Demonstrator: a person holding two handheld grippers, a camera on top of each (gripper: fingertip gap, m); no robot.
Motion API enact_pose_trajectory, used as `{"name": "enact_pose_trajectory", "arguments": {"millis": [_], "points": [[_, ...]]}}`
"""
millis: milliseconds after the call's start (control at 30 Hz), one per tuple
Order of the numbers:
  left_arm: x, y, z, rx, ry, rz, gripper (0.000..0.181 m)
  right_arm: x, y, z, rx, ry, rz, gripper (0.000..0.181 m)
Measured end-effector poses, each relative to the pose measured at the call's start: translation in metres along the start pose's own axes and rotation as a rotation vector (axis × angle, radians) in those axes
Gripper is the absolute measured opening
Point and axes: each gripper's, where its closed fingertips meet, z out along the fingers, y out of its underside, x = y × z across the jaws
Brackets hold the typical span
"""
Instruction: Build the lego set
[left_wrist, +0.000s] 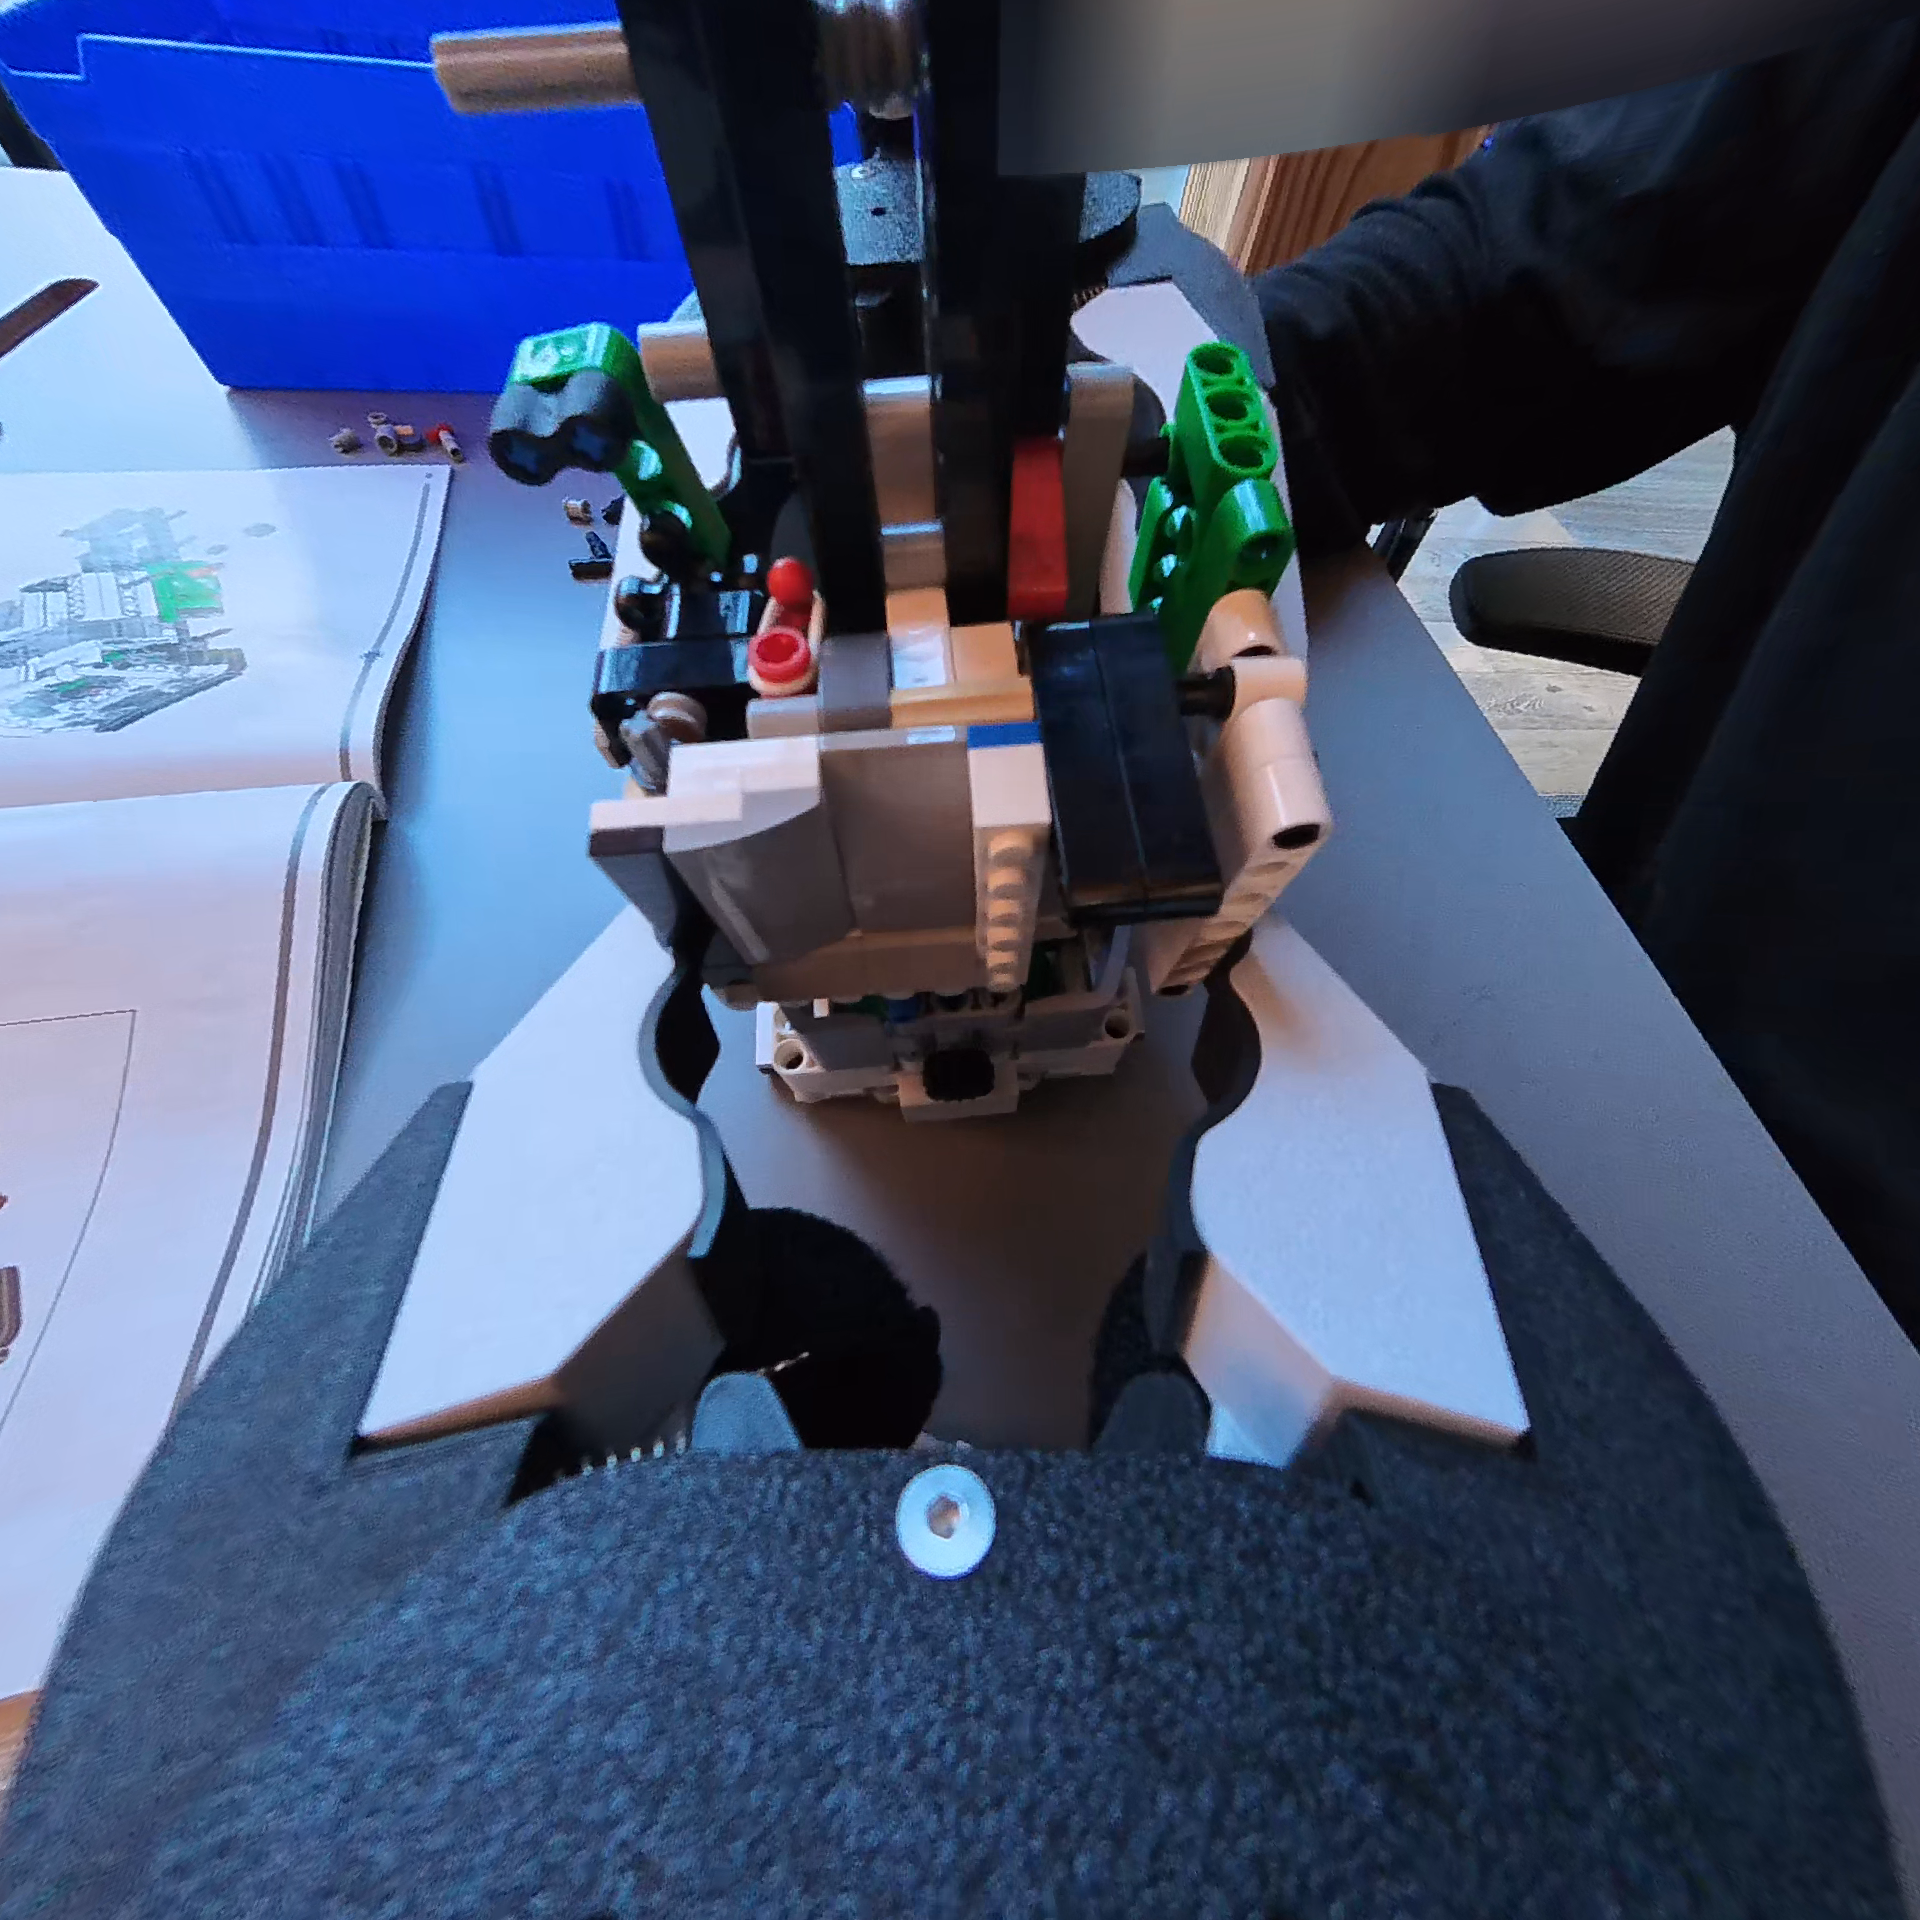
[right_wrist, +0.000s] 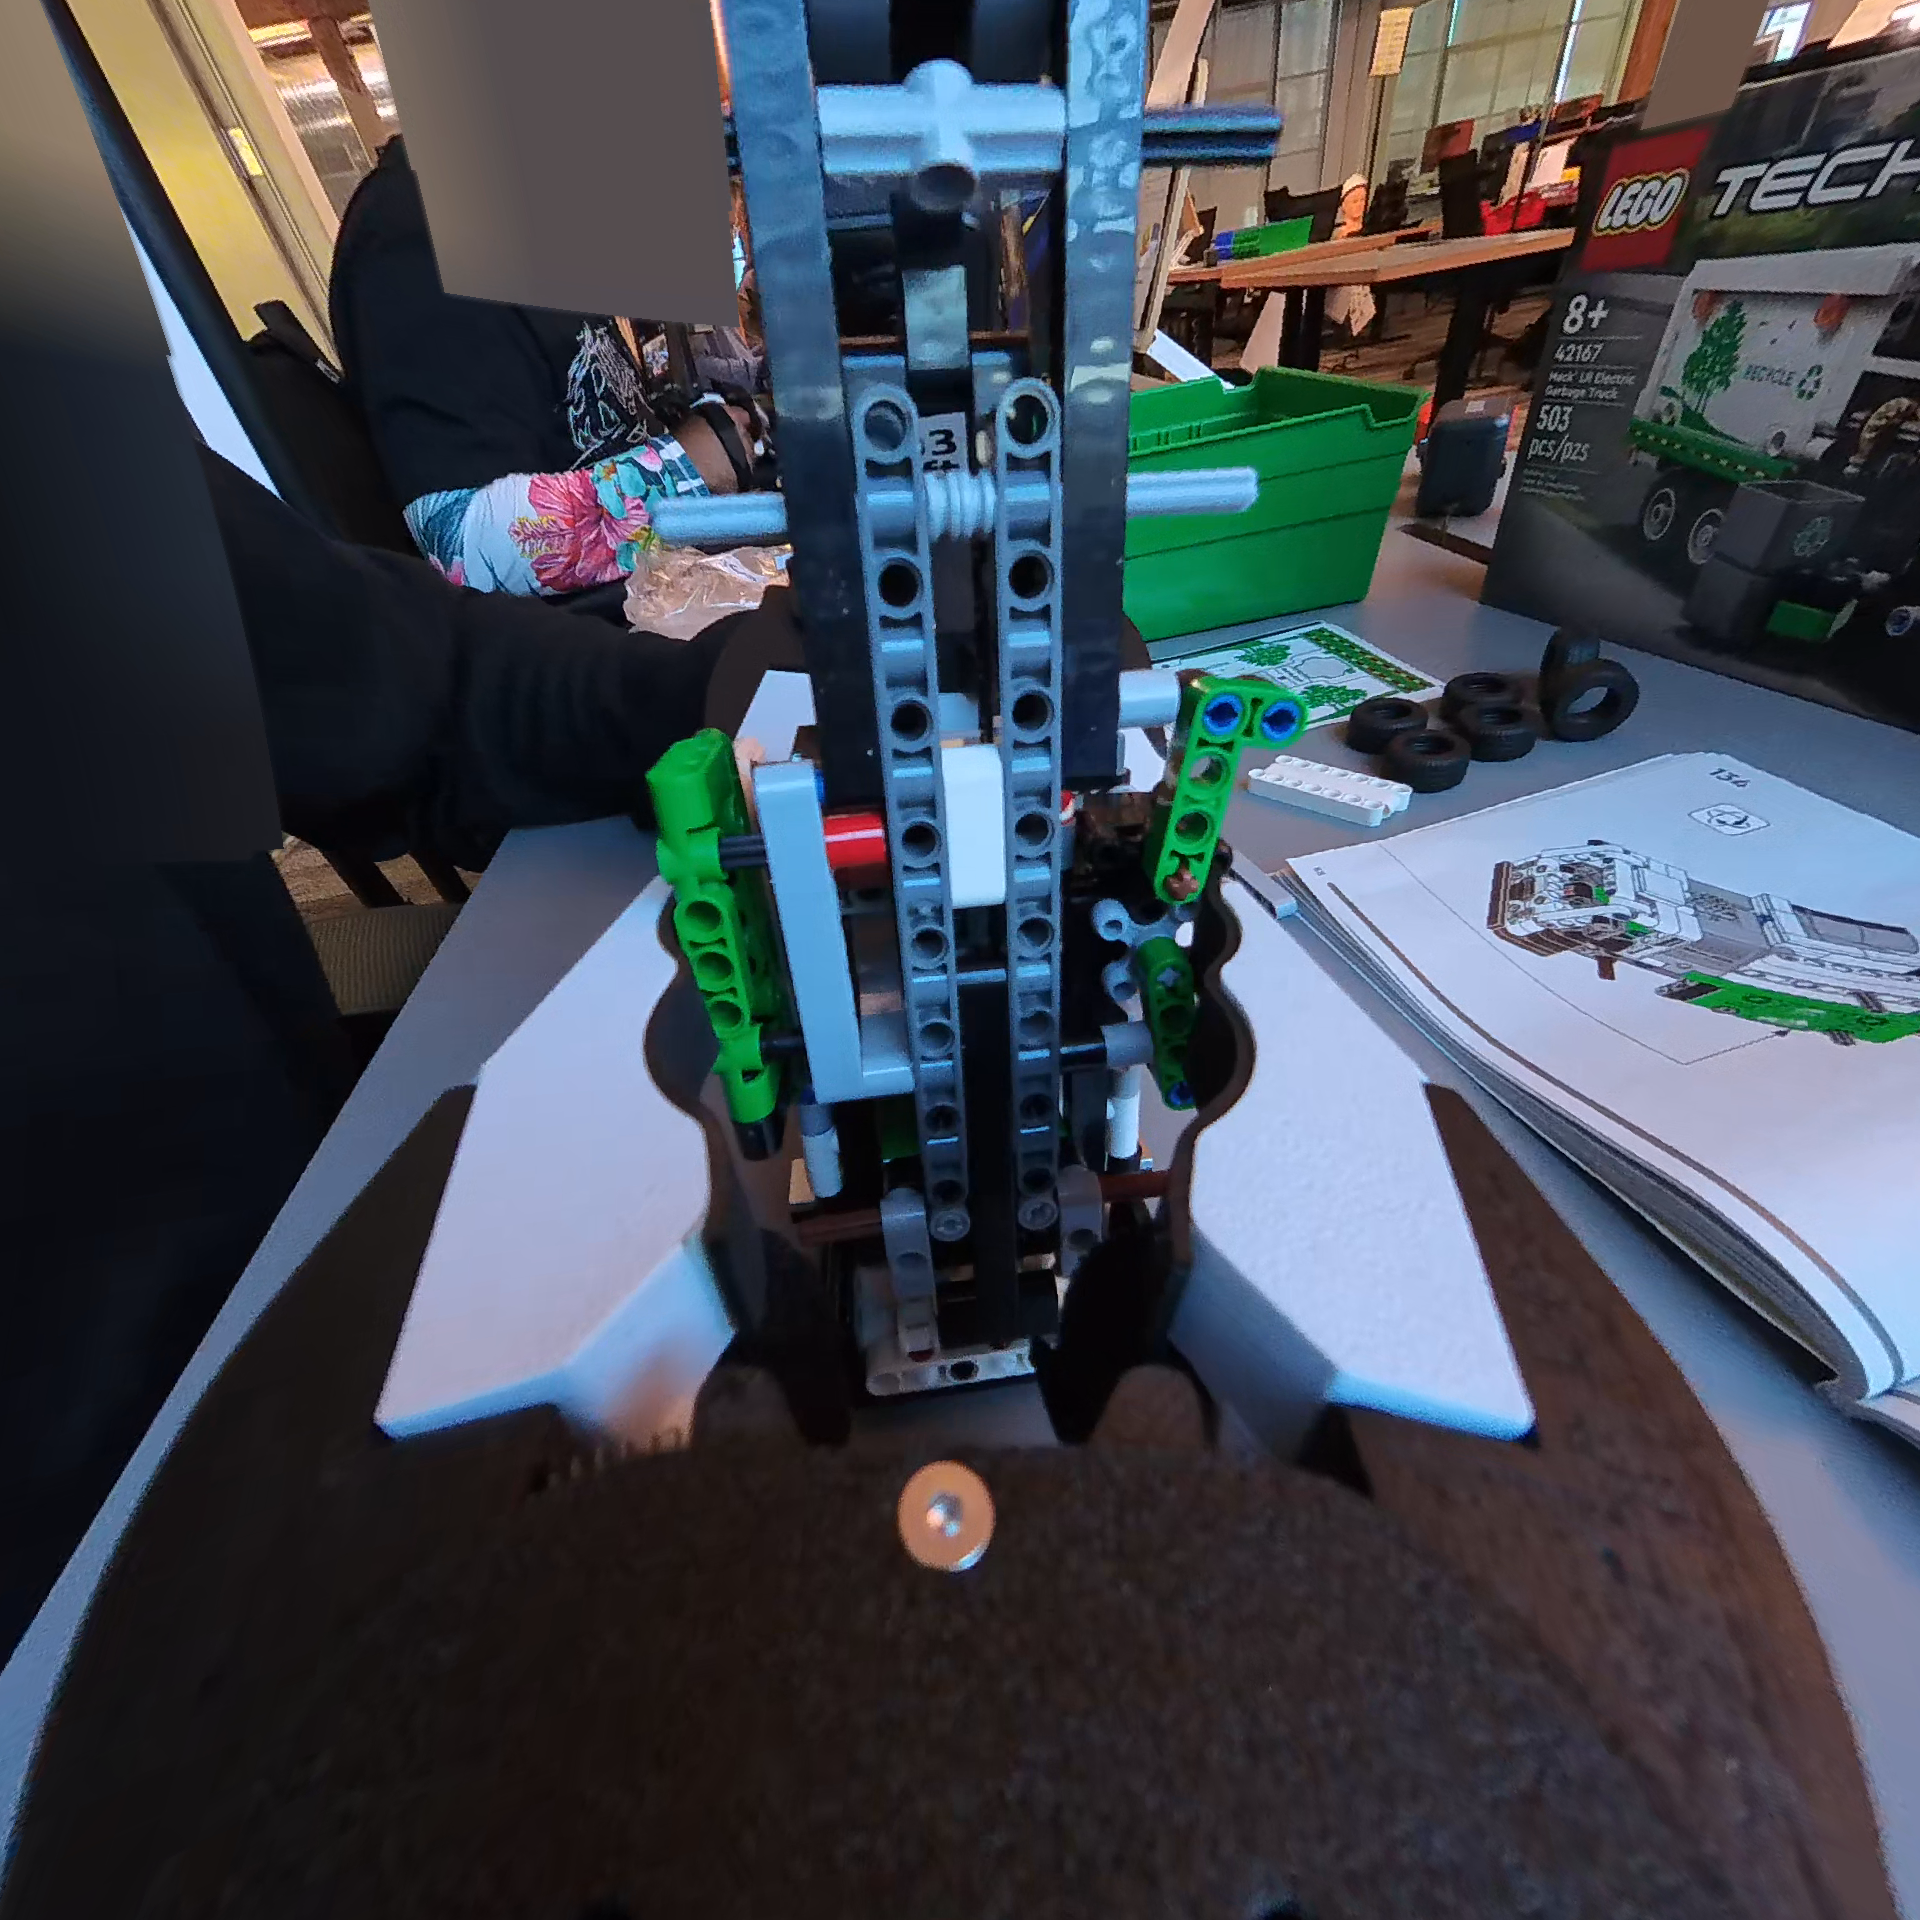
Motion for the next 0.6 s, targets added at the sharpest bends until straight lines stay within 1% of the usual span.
{"name": "enact_pose_trajectory", "arguments": {"millis": [133,333,433,500,533,600], "points": [[0.001,0.001,-0.001,0.0,0.008,0.004,0.093,0.0,-0.001,0.001,0.0,0.008,0.011,0.094],[0.0,0.003,-0.001,-0.022,-0.012,0.028,0.091,-0.001,-0.004,-0.007,-0.004,0.043,-0.104,0.097],[-0.002,0.003,-0.003,-0.017,-0.013,0.015,0.09,0.003,-0.014,-0.022,0.018,0.066,-0.128,0.091],[-0.004,0.003,-0.004,-0.009,-0.016,0.005,0.09,0.001,-0.017,-0.031,0.034,0.051,-0.144,0.078],[-0.004,0.002,-0.004,-0.005,-0.015,0.002,0.09,-0.001,-0.017,-0.032,0.031,0.045,-0.152,0.072],[-0.004,0.002,-0.004,-0.001,-0.014,-0.003,0.09,-0.002,-0.017,-0.032,0.035,0.059,-0.166,0.068]]}}
